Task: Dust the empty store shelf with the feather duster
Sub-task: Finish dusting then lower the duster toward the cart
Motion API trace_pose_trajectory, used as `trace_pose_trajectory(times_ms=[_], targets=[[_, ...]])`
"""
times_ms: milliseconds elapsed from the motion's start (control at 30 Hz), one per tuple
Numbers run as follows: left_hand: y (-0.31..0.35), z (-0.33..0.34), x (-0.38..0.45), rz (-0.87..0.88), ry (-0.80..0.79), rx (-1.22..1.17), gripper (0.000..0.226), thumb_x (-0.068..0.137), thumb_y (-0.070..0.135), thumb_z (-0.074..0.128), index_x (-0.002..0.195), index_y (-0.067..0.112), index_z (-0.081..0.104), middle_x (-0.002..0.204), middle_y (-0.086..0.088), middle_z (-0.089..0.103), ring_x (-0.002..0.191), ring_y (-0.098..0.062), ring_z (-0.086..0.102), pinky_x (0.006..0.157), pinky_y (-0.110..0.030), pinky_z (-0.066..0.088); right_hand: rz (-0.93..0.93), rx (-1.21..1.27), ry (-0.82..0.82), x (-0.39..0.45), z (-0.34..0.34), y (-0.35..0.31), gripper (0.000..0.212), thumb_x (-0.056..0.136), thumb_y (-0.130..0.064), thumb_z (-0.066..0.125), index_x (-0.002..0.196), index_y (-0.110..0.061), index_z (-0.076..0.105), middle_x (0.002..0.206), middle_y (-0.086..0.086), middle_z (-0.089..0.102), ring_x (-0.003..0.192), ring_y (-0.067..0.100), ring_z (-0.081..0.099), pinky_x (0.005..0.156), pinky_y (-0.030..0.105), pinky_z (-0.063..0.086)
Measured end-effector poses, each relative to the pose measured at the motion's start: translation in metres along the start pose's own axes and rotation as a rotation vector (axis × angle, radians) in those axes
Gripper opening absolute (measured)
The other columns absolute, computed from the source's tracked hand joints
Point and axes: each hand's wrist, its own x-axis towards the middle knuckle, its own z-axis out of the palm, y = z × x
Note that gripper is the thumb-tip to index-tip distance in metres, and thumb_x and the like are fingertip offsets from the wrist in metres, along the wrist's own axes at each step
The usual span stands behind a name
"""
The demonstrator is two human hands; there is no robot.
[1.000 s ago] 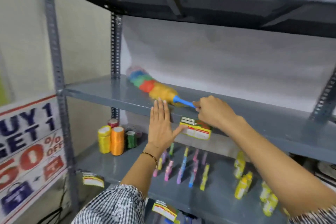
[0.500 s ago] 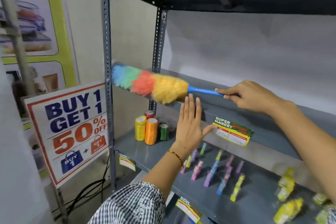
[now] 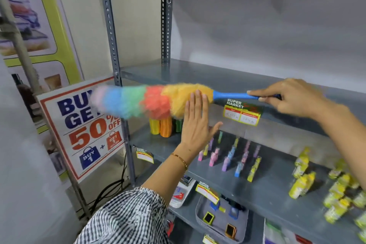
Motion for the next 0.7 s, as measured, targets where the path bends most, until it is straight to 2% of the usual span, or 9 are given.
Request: trace_pose_trajectory(times_ms=[67, 133, 233, 300, 400, 467, 533, 633, 700], targets=[[-0.002, -0.01, -0.021, -0.002, -0.004, -0.008, 0.087, 0.091, 0.053, 0.04, 0.147, 0.0, -0.002, 0.152, -0.026, 0.013, 0.142, -0.038, 0.006, 0.116, -0.045, 0.002, -0.077, -0.02, -0.026, -0.009, 0.005, -0.018, 0.042, 0.091, -0.024, 0.055, 0.122, -0.051, 0.055, 0.087, -0.007, 0.072, 0.085, 0.021, 0.063, 0.057, 0.027, 0.037], [-0.006, -0.018, -0.048, -0.046, -0.039, -0.003, 0.084, 0.092, 0.051, 0.04, 0.147, -0.001, 0.004, 0.151, -0.026, 0.016, 0.141, -0.039, 0.008, 0.116, -0.046, 0.004, -0.141, -0.02, -0.017, -0.01, 0.012, -0.039, 0.04, 0.088, -0.024, 0.058, 0.119, -0.051, 0.058, 0.089, -0.008, 0.071, 0.092, 0.02, 0.066, 0.055, 0.025, 0.037], [-0.018, -0.027, -0.108, -0.178, -0.151, 0.011, 0.084, 0.092, 0.054, 0.038, 0.148, -0.001, 0.006, 0.151, -0.025, 0.018, 0.141, -0.038, 0.01, 0.116, -0.046, 0.007, -0.275, -0.09, 0.014, 0.0, 0.042, -0.076, 0.042, 0.069, -0.013, 0.079, 0.102, -0.039, 0.074, 0.071, 0.001, 0.07, 0.071, 0.028, 0.069, 0.054, 0.031, 0.053], [-0.029, -0.031, -0.151, -0.236, -0.255, 0.037, 0.084, 0.094, 0.055, 0.033, 0.147, -0.001, 0.002, 0.152, -0.024, 0.016, 0.141, -0.038, 0.01, 0.115, -0.046, 0.009, -0.379, -0.195, 0.014, 0.011, 0.067, -0.097, 0.046, 0.049, -0.008, 0.089, 0.087, -0.031, 0.079, 0.053, 0.004, 0.061, 0.051, 0.029, 0.064, 0.046, 0.034, 0.052], [-0.057, -0.04, -0.217, -0.327, -0.372, 0.08, 0.078, 0.097, 0.055, 0.024, 0.148, 0.001, 0.0, 0.152, -0.023, 0.014, 0.141, -0.037, 0.011, 0.115, -0.044, 0.009, -0.533, -0.27, -0.067, 0.029, 0.111, -0.136, 0.048, 0.031, -0.012, 0.092, 0.074, -0.031, 0.08, 0.047, 0.001, 0.057, 0.045, 0.025, 0.061, 0.044, 0.029, 0.047], [-0.075, -0.049, -0.253, -0.433, -0.414, 0.084, 0.078, 0.095, 0.052, 0.032, 0.149, 0.001, 0.01, 0.151, -0.023, 0.016, 0.141, -0.034, 0.011, 0.116, -0.039, 0.004, -0.593, -0.274, -0.154, 0.036, 0.144, -0.16, 0.052, 0.026, -0.014, 0.092, 0.072, -0.034, 0.079, 0.048, -0.001, 0.058, 0.046, 0.024, 0.06, 0.044, 0.03, 0.046], [-0.094, -0.058, -0.283, -0.53, -0.46, 0.123, 0.077, 0.091, 0.049, 0.038, 0.144, -0.004, 0.019, 0.149, -0.027, 0.023, 0.139, -0.034, 0.013, 0.115, -0.036, 0.001, -0.651, -0.275, -0.225, 0.042, 0.178, -0.188, 0.05, 0.027, -0.012, 0.09, 0.069, -0.037, 0.078, 0.048, -0.002, 0.057, 0.045, 0.024, 0.058, 0.044, 0.031, 0.045], [-0.117, -0.067, -0.324, -0.622, -0.553, 0.187, 0.073, 0.091, 0.047, 0.036, 0.141, -0.004, 0.021, 0.145, -0.028, 0.031, 0.137, -0.034, 0.015, 0.114, -0.036, -0.001, -0.765, -0.262, -0.302, 0.045, 0.236, -0.231, 0.041, 0.034, -0.012, 0.087, 0.064, -0.038, 0.077, 0.049, -0.002, 0.057, 0.048, 0.023, 0.058, 0.047, 0.03, 0.045], [-0.133, -0.066, -0.351, -0.657, -0.586, 0.222, 0.071, 0.091, 0.046, 0.036, 0.141, -0.003, 0.021, 0.144, -0.028, 0.034, 0.136, -0.035, 0.017, 0.113, -0.037, 0.001, -0.835, -0.317, -0.318, 0.044, 0.269, -0.265, 0.031, 0.05, -0.015, 0.079, 0.073, -0.036, 0.077, 0.061, -0.003, 0.062, 0.061, 0.023, 0.062, 0.058, 0.034, 0.047]])
